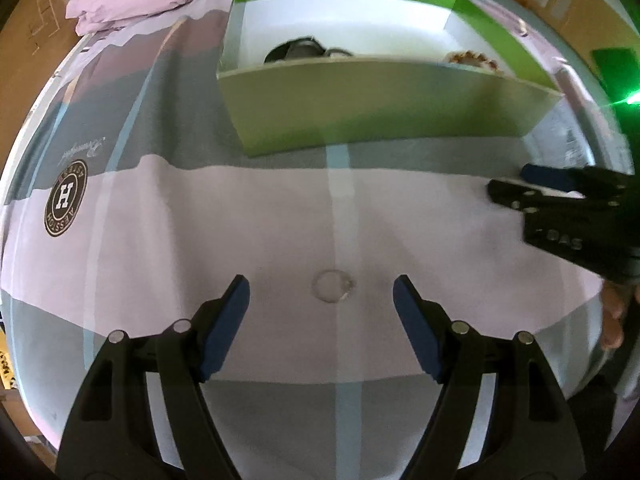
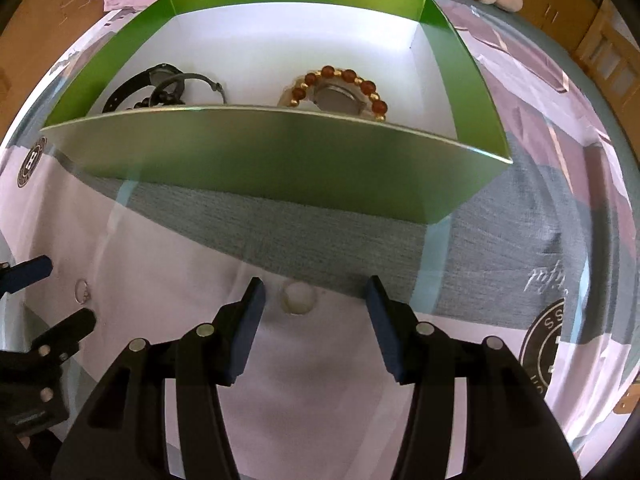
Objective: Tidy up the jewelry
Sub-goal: 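Move the left tool to a plain silver ring while the right tool moves to another ring, then grasp a plain silver ring with the left tool while the right tool grasps another plain ring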
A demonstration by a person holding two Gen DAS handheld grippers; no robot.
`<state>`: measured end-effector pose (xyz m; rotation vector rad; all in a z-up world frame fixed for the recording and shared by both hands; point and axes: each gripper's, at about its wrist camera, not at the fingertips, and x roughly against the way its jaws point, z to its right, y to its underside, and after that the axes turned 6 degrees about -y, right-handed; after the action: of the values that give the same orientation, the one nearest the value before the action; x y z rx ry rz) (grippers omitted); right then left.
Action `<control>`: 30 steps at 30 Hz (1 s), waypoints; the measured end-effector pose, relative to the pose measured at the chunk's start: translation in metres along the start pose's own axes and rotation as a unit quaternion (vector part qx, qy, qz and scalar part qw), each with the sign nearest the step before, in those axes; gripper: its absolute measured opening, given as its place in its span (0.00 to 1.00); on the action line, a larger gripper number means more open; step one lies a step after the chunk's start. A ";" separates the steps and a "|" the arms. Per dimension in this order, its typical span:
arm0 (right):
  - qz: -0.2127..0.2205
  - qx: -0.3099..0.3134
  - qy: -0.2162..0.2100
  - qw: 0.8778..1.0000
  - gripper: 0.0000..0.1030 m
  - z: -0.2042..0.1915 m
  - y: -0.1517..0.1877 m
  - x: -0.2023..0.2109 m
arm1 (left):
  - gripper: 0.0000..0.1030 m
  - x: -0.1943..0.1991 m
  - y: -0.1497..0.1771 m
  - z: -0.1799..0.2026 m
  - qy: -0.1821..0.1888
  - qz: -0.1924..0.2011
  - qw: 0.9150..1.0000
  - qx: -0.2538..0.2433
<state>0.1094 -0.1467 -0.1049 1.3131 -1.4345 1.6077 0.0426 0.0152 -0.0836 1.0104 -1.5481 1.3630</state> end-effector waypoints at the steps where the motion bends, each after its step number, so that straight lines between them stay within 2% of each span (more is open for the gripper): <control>1: 0.001 0.001 0.000 1.000 0.52 0.000 0.000 0.000 | 0.73 -0.005 0.000 0.000 -0.001 -0.005 1.000 0.001; 2: 0.001 0.002 0.000 1.000 0.49 0.000 0.001 0.000 | 0.72 -0.008 0.002 0.001 -0.003 -0.008 1.000 0.001; 3: 0.001 0.006 -0.004 1.000 0.38 -0.001 0.001 0.000 | 0.71 -0.010 0.002 0.000 -0.005 -0.006 1.000 0.000; 4: 0.000 0.010 -0.012 1.000 0.33 -0.002 0.001 0.001 | 0.68 -0.009 0.002 0.002 -0.010 0.000 1.000 -0.003; 5: -0.001 0.014 -0.016 1.000 0.24 -0.004 0.002 0.002 | 0.62 -0.008 0.002 0.004 -0.016 0.004 1.000 -0.008; 6: -0.002 0.020 -0.018 1.000 0.20 -0.006 0.002 0.002 | 0.59 -0.007 0.002 0.005 -0.019 0.007 1.000 -0.011; 8: -0.003 0.025 -0.018 1.000 0.18 -0.009 0.005 0.003 | 0.49 -0.005 0.003 0.008 -0.018 0.011 1.000 -0.014; 11: -0.004 0.026 -0.021 0.999 0.18 -0.009 0.004 0.004 | 0.40 -0.003 0.003 0.013 -0.017 0.016 1.000 -0.021; 16: -0.005 0.024 -0.027 0.999 0.20 -0.007 0.009 0.005 | 0.40 -0.002 0.003 0.022 -0.017 0.019 0.999 -0.025; 19: -0.006 0.026 -0.027 0.999 0.36 -0.003 0.004 0.004 | 0.41 -0.001 0.004 0.021 -0.017 0.019 0.999 -0.026; 23: 0.003 0.030 -0.024 0.999 0.38 -0.007 0.004 0.003 | 0.41 -0.002 0.003 0.018 -0.017 0.019 0.999 -0.025; 24: 0.004 0.030 -0.023 0.999 0.33 -0.008 0.003 0.002 | 0.41 -0.002 0.003 0.019 -0.016 0.019 0.999 -0.024; 26: 0.004 0.035 -0.026 0.999 0.17 -0.009 0.003 0.003 | 0.24 -0.001 0.002 0.011 -0.008 0.020 1.000 -0.021; 27: 0.002 0.039 -0.026 0.999 0.17 -0.011 0.003 0.003 | 0.20 -0.002 0.000 0.009 -0.009 0.020 1.000 -0.019; 30: -0.001 0.035 -0.031 0.999 0.17 -0.011 0.004 0.006 | 0.20 -0.002 -0.003 0.001 0.006 0.015 1.000 -0.003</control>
<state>0.1012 -0.1384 -0.1003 1.4151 -1.4235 1.6429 0.0457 0.0142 -0.0847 0.9783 -1.5629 1.3818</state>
